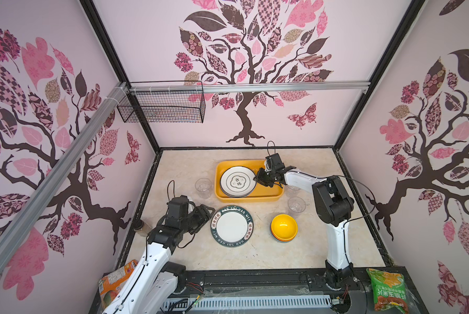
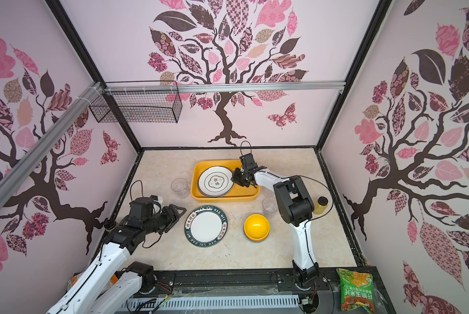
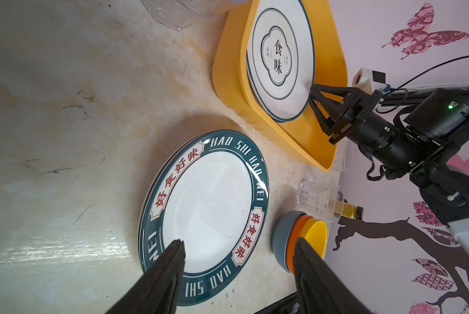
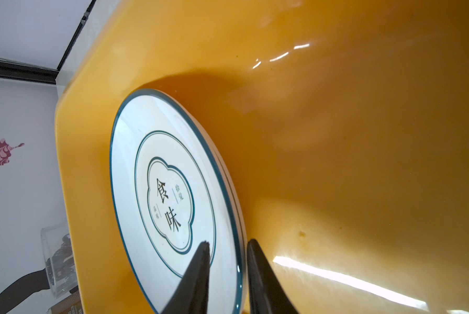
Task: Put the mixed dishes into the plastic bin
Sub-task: 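Lower the plate flat onto the red-lettered plate and open the right gripper, then raise the right gripper out of the bin toward the green-rimmed plates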
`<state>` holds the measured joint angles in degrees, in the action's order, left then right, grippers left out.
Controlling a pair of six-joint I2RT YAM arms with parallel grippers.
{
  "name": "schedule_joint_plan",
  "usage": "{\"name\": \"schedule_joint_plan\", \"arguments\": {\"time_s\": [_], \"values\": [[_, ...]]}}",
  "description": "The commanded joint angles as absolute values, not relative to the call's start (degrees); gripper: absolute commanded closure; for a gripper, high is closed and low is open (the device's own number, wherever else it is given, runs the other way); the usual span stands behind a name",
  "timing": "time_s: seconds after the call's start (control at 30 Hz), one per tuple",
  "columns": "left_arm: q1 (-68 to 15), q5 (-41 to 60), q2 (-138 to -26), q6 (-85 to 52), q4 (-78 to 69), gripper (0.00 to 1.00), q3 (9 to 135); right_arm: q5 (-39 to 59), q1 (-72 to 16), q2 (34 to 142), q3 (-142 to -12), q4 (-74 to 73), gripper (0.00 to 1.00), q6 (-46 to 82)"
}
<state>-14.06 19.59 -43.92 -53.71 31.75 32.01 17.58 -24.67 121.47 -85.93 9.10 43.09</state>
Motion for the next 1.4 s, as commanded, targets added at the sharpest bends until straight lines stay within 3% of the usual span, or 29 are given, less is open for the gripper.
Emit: {"name": "schedule_joint_plan", "arguments": {"time_s": [0.0, 0.77, 1.03, 1.37], "values": [[-13.5, 19.2, -44.1, -52.7, 32.2, 0.34, 30.7, 17.6, -24.9, 123.4, -87.8, 11.6, 0.70, 41.8], [-13.1, 17.7, -49.7, -46.8, 40.8, 0.35, 34.5, 14.3, -25.9, 99.6, -74.2, 16.3, 0.68, 34.0], [-13.3, 19.2, -53.3, -45.2, 40.8, 0.38, 34.1, 12.7, -31.1, 93.0, -70.7, 23.0, 0.68, 28.7], [-15.9, 19.6, -59.6, -44.9, 37.1, 0.42, 32.9, 7.7, -41.2, 95.0, -70.4, 26.8, 0.62, 27.4]]}}
